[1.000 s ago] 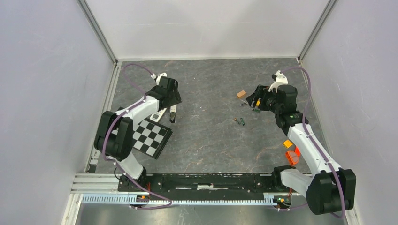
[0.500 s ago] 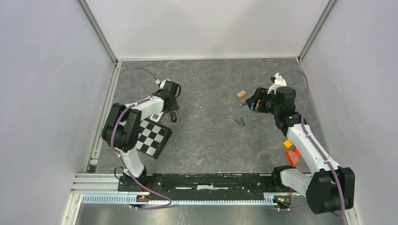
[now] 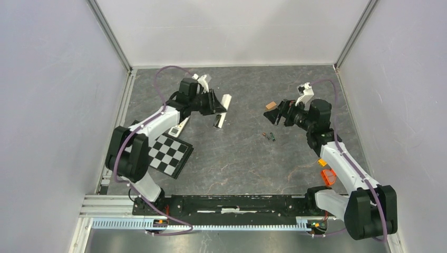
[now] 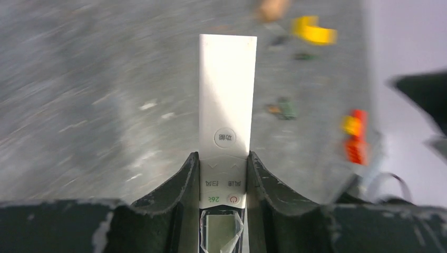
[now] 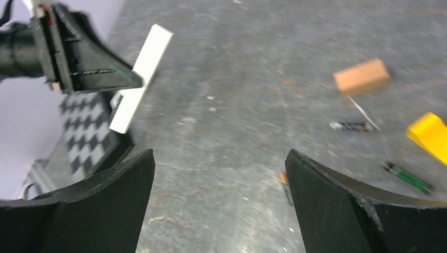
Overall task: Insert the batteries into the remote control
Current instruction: Pick up the remote control from the center of the board.
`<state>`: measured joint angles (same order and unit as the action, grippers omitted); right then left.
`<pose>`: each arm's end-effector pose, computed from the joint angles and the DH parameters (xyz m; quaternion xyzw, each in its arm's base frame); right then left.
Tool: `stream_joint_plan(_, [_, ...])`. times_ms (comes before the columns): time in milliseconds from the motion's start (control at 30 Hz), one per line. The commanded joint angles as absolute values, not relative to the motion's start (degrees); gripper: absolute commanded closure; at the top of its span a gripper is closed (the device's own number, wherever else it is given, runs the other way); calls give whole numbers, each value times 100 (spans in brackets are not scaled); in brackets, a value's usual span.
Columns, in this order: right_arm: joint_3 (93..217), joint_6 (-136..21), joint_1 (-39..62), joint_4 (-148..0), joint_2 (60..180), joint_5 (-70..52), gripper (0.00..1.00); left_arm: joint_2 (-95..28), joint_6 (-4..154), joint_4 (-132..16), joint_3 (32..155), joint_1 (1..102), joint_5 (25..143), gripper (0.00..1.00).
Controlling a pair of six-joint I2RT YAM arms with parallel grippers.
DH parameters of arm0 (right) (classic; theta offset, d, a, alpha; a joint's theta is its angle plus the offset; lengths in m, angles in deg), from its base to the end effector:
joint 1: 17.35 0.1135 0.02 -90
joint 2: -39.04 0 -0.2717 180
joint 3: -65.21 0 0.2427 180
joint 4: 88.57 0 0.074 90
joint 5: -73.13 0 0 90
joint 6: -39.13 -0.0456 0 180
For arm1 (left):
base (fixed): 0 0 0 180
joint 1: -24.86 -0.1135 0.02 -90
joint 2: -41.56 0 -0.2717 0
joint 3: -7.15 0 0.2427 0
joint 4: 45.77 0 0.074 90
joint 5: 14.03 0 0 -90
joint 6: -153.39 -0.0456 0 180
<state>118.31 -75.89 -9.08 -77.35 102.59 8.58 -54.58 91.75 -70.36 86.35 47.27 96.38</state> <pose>0.2393 0.0546 0.2702 -0.0048 0.8165 0.3315 0.4726 0.3347 -0.1552 0.2355 0.0260 0.9000 -0.3191 0.2957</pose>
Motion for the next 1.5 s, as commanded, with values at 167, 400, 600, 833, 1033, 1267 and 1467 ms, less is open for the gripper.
stream_joint_plan(167, [11675, -9429, -142, -11045, 10028, 2077, 2, -4881, 11810, -2864, 8469, 5058, 13365, 98])
stream_joint_plan(400, [12212, -10024, 532, -11434, 10495, 1730, 6, -5329, 15193, 1442, 8057, 5132, 13645, 98])
stream_joint_plan(600, [12066, -10643, 611, -12377, 10507, 1331, 11, -5773, 16408, 2904, 8093, 5168, 13506, 98])
stream_joint_plan(833, [12379, -10445, 615, -11773, 10497, 928, 10, -5751, 16375, 2897, 8089, 5184, 13500, 98])
stream_joint_plan(1033, [12692, -10563, 619, -11525, 10703, 838, 18, -5501, 15584, 1829, 7984, 5241, 13512, 98])
stream_joint_plan(1267, [12801, -10755, 637, -11358, 10812, 803, 42, -4797, 13746, -563, 8051, 5358, 13468, 98])
stream_joint_plan(1467, [12608, -11369, 639, -11680, 10849, 784, 68, -4726, 13739, -603, 8059, 5374, 13462, 75])
